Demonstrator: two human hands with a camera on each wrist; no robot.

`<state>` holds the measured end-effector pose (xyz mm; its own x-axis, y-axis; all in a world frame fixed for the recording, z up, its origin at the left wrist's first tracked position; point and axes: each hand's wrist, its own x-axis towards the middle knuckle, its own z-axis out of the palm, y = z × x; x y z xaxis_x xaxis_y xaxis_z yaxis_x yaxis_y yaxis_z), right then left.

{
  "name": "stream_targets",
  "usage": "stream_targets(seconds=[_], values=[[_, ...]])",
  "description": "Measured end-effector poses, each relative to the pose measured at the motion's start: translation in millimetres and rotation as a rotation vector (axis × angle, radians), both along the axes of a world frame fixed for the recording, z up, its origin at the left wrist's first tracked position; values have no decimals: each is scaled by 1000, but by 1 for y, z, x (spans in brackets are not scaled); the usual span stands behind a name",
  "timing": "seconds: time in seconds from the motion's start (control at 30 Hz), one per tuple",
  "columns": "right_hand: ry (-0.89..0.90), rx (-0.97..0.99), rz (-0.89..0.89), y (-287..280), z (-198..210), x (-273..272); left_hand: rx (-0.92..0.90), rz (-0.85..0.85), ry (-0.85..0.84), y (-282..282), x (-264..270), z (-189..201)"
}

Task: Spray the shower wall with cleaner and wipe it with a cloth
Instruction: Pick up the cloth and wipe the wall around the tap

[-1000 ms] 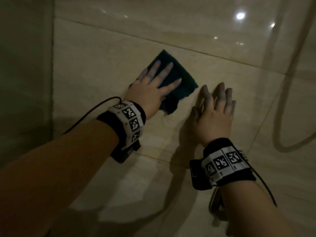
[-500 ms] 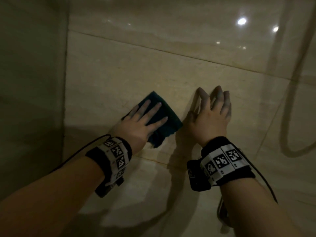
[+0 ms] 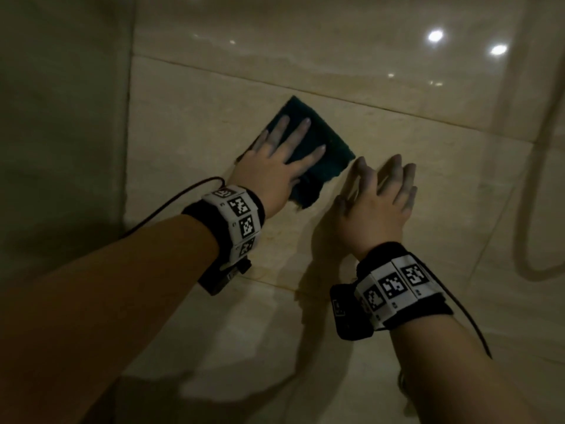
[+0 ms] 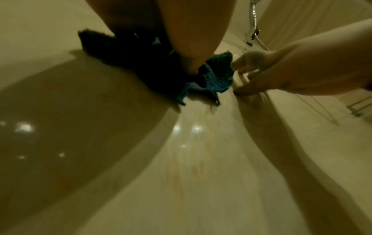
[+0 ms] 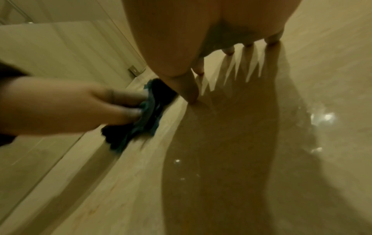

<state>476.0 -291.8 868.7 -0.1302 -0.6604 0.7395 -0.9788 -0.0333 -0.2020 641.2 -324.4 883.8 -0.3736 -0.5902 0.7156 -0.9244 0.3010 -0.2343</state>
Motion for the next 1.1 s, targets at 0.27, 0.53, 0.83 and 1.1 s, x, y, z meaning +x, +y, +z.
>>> stream_targets(seconds=[0.27, 0.53, 0.83, 1.1], values=[[33, 18, 29, -2, 11, 7, 89, -10, -38, 2, 18, -44], [38, 68, -1, -6, 14, 19, -15, -7, -23, -7, 32, 12], [37, 90, 22, 2, 9, 30, 6, -26, 31, -8, 45, -3], [48, 95, -32, -1, 5, 36, 108, 24, -33, -6, 63, -59]])
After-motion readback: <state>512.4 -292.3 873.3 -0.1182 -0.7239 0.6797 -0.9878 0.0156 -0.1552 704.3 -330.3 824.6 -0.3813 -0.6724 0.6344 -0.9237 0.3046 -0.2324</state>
